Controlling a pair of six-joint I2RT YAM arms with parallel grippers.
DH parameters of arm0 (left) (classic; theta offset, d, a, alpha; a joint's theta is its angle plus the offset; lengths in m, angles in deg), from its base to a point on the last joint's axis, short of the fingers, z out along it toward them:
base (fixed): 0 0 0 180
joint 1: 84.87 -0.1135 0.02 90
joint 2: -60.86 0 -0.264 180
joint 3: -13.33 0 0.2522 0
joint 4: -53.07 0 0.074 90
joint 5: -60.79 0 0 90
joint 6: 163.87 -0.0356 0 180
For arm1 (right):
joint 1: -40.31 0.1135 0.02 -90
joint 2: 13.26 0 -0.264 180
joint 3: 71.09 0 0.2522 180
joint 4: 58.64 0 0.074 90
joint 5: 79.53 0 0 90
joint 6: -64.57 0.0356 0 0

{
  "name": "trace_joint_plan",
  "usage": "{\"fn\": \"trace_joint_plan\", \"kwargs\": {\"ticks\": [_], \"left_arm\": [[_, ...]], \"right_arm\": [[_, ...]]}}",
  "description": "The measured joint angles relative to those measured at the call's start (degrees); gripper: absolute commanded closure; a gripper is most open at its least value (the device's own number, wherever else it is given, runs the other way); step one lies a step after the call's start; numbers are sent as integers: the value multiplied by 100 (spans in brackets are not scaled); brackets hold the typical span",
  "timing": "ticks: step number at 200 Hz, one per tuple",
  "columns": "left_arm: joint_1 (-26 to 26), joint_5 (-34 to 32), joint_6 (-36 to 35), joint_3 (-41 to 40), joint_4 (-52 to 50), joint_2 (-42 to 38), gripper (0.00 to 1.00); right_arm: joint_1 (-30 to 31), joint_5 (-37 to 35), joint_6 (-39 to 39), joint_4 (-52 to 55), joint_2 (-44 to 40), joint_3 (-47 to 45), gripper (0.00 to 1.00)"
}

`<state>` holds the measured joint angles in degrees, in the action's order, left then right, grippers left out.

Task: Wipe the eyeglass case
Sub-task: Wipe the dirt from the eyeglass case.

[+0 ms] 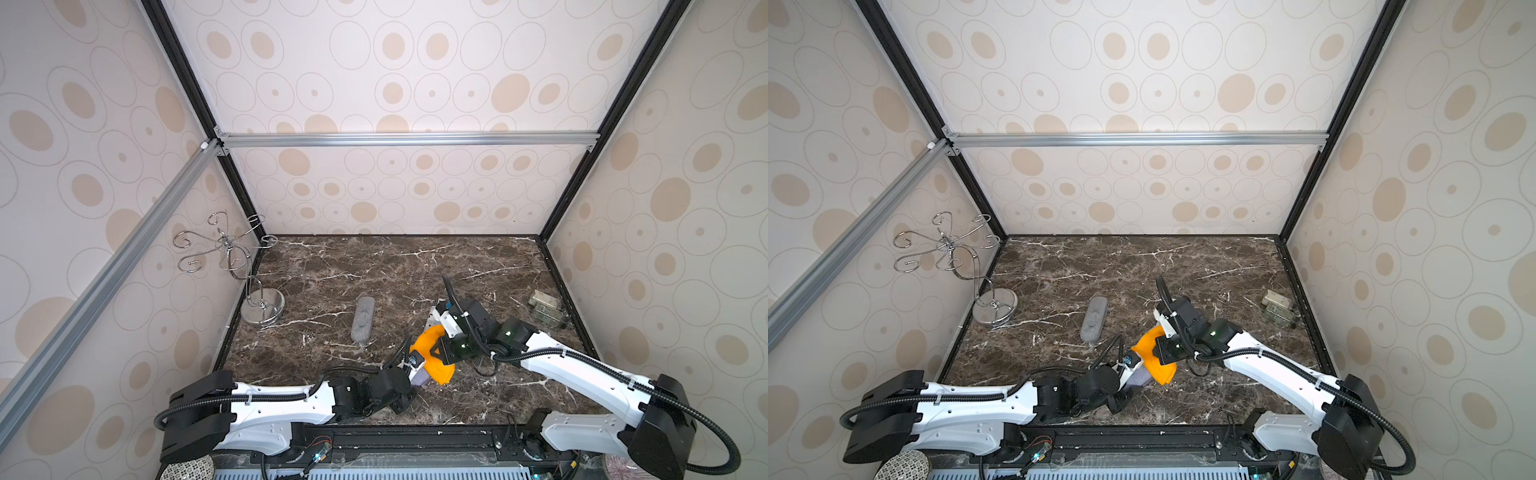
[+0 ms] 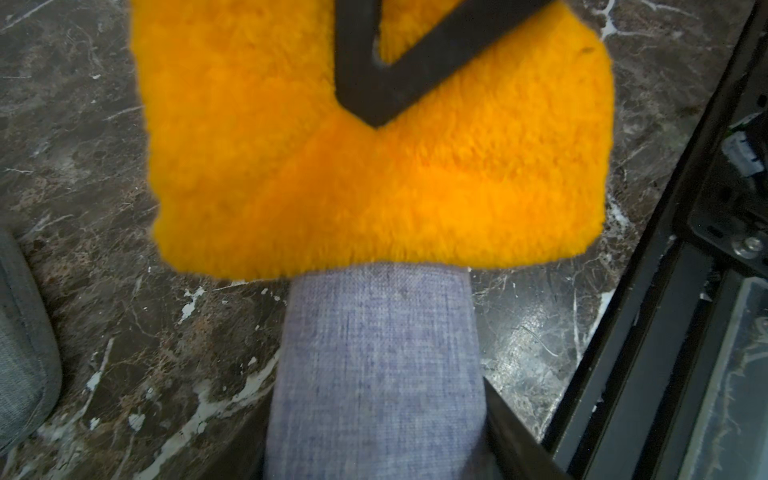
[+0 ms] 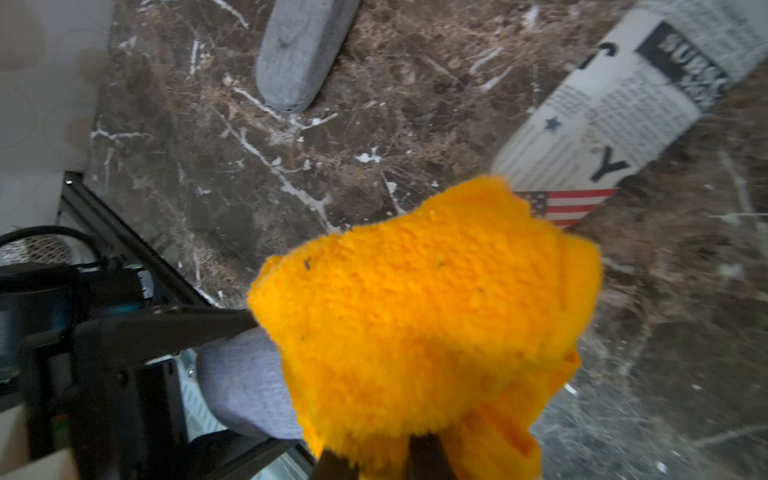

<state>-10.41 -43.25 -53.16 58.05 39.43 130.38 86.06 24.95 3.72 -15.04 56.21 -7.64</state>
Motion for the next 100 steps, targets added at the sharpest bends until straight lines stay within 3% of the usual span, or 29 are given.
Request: {"fn": "trace_joint_plan", "kwargs": {"ticks": [37,100], "left_arm": [[17,-44,35,-33,-15,68,51],[20,22,179,-52,195,68,51]], "right_arm": [[81,330,179,-420,0,-247,100],[-52,-472,151,129,-57,-94,100]]}}
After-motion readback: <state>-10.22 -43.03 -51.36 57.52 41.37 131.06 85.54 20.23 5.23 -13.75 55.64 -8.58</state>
